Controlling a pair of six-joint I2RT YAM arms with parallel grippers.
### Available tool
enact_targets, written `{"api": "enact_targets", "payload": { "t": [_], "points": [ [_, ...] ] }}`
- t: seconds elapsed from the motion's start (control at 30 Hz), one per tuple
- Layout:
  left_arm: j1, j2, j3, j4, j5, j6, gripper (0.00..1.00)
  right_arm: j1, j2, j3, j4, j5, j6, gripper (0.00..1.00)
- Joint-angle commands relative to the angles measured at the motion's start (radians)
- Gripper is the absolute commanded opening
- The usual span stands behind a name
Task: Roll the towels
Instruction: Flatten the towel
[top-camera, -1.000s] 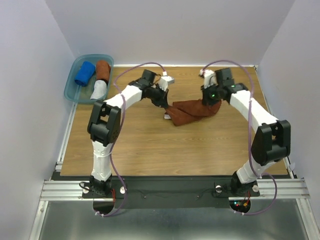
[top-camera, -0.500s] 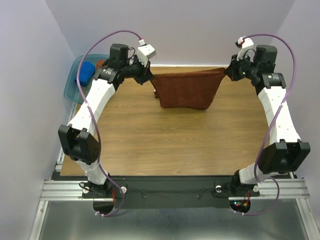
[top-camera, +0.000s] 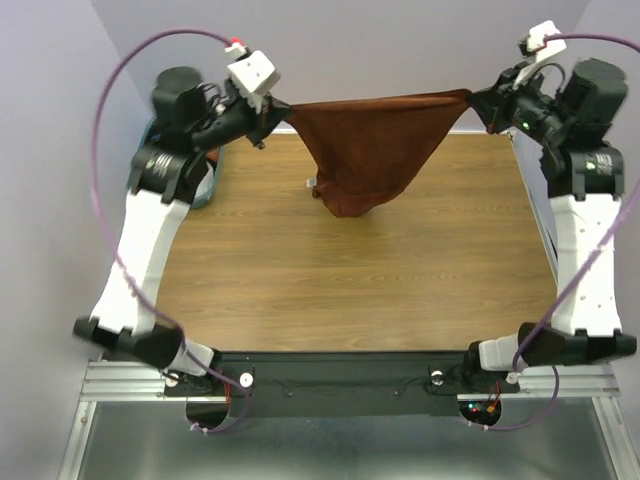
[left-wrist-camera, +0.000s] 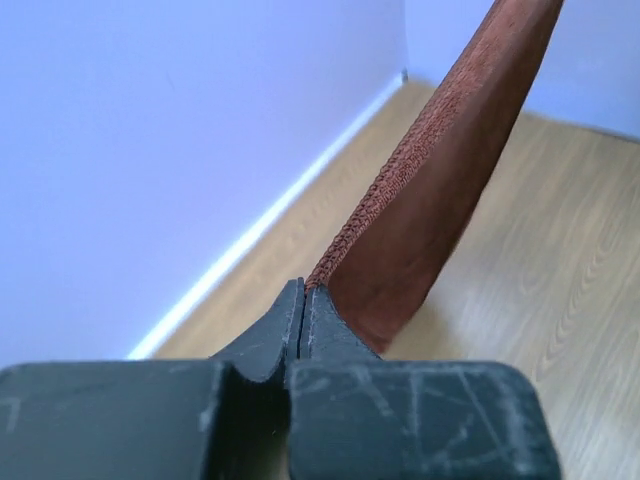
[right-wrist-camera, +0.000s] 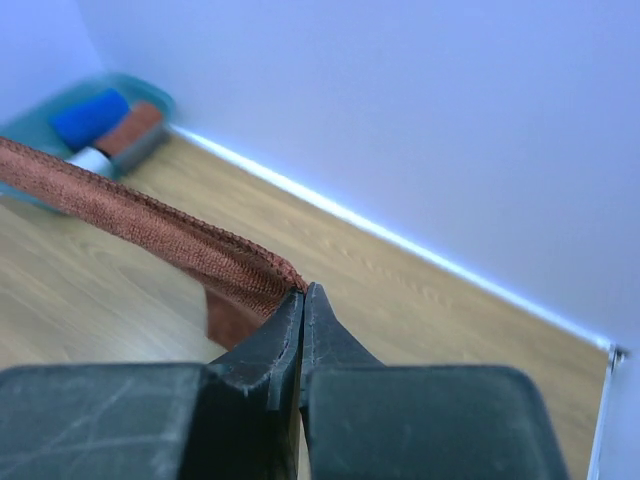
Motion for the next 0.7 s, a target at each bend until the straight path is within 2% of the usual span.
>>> {"api": "enact_targets", "payload": {
  "t": [0.0, 0.17, 0.27, 0.5, 0.67],
  "points": [
    [0.009, -0.274, -0.075, 0.182, -0.106, 0.037, 0.00, -0.040, -0.142, 0.071, 0.009, 0.015, 0.003, 0.01],
    [0.004, -0.481, -0.195, 0.352, -0.168, 0.051, 0.00, -0.040, -0.250, 0.133, 0.007, -0.007, 0.025, 0.01],
    [0.004, -0.585, -0.199, 0.372, -0.191, 0.070, 0.00, -0.040, -0.304, 0.192, 0.009, 0.003, 0.035, 0.01],
    [0.006, -0.662, -0.207, 0.385, -0.200, 0.063, 0.00, -0.040, -0.373, 0.249, 0.007, -0.046, 0.080, 0.01],
    [0.006, -0.653, -0.293, 0.383, -0.202, 0.072, 0.00, -0.040, -0.391, 0.095, 0.010, -0.057, 0.071, 0.01]
  ]
}}
